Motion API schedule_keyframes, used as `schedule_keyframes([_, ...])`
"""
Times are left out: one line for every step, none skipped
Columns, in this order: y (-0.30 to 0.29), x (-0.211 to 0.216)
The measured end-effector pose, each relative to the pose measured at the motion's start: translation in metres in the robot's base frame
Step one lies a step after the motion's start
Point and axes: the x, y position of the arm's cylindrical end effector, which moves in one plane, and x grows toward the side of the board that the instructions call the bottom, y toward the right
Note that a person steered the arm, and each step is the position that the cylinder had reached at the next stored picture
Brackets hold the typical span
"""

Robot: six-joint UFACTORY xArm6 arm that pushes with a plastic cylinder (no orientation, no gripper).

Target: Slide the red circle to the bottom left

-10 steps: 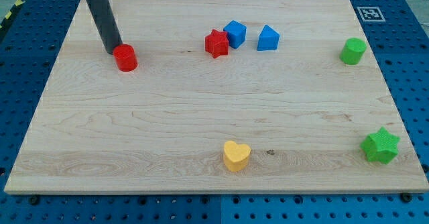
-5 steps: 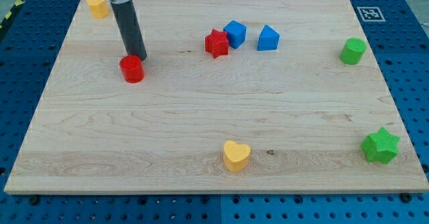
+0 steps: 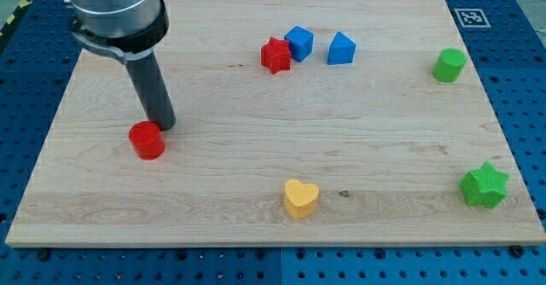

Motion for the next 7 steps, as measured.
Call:
schedule_keyframes([0.000,0.012])
schedule_keyframes([0.000,0.023])
schedule_keyframes([0.000,0.041])
schedule_keyframes([0.000,0.055])
schedule_keyframes([-0.002,0.057])
schedule_keyframes([-0.011,0.059])
schedule_keyframes([-0.023,0.067])
